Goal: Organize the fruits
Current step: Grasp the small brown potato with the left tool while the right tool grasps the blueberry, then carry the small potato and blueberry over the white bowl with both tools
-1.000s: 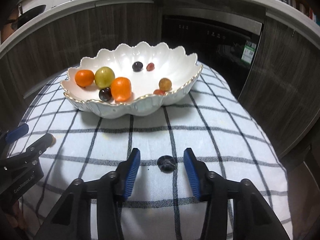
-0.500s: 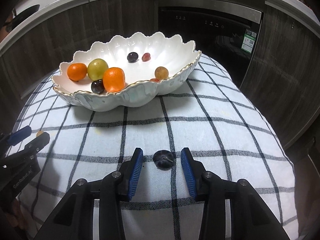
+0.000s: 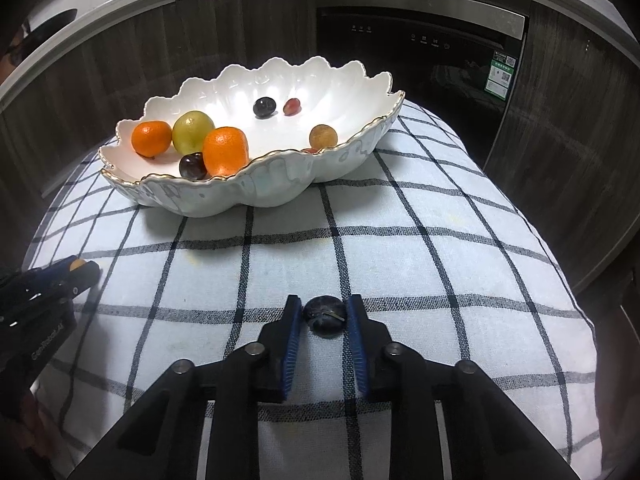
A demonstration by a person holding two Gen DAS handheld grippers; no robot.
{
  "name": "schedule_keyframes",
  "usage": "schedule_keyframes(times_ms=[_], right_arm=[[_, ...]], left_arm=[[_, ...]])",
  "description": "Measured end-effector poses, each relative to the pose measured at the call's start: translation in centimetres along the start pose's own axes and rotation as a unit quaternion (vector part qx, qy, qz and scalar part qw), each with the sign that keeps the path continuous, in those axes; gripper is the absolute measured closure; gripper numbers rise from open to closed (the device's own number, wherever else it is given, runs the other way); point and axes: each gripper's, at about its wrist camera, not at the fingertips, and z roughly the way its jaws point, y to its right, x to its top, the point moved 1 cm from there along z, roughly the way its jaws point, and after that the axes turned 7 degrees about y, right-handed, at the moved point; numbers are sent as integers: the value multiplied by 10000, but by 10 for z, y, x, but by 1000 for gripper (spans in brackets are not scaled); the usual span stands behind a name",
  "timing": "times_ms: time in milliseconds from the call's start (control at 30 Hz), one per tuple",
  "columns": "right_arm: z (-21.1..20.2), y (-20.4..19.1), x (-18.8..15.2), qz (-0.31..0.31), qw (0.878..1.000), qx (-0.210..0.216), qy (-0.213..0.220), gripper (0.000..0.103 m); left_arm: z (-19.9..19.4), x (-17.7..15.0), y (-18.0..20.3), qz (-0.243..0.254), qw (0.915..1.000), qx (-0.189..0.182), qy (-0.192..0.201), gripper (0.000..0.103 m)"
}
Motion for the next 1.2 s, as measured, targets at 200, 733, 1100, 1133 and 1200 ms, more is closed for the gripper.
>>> schedule_keyframes(times_ms=[200,733,1100,1133,1200], right_arm=[[-2,1,2,68,10000,44,10,79],[-37,4,22,127,9990,238,360,79],[-49,7,42,137,9979,414,479,79],[-49,8,44,139,9978,411,495,79],[-50,11,48,151,9977,400,526,79]], left_arm=[[-6,0,3,-23,10000,-27,-14,79],[-55,15,11,-188,9994,-106,289,79],[-68,41,25,-152,9988,-190,418,79],[-68,45,26,-150,9988,-193,430,79],[-68,50,27,-145,9987,-193,455,79]])
